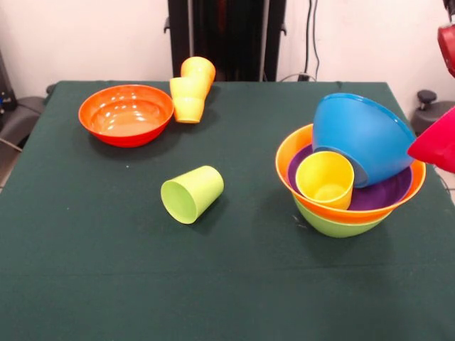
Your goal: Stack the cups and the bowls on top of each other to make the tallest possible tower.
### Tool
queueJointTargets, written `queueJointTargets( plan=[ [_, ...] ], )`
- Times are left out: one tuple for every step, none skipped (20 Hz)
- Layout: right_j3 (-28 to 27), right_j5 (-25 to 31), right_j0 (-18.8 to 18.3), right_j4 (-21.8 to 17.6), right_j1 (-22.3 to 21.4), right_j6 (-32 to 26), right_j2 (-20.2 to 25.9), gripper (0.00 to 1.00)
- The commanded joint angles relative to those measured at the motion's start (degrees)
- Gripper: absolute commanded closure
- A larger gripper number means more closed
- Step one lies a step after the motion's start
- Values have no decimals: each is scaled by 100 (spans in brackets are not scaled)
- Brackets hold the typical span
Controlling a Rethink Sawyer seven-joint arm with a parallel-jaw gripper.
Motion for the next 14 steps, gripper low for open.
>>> queueJointTargets(
  plan=[
    [717, -501, 19, -311, 422, 1024, 339, 100],
    [721, -515, 3, -317, 428, 1000, 346, 100],
    [725, -530, -12, -323, 435, 976, 354, 100],
    [741, -537, -33, -334, 428, 953, 361, 100],
    [756, -543, -54, -345, 421, 931, 369, 100],
    [776, -559, -67, -341, 424, 925, 368, 100],
    [795, -625, -114, -400, 448, 927, 396, 100],
    [805, -668, -126, -408, 469, 915, 393, 100],
    [815, -710, -138, -415, 491, 902, 391, 100],
    [815, -747, -137, -421, 508, 889, 377, 100],
    [801, -819, -143, -427, 561, 866, 360, 100],
    [786, -861, -166, -462, 598, 865, 380, 100],
    [764, -950, -169, -466, 663, 866, 373, 100],
    [750, -994, -171, -471, 700, 864, 375, 100]
  ],
)
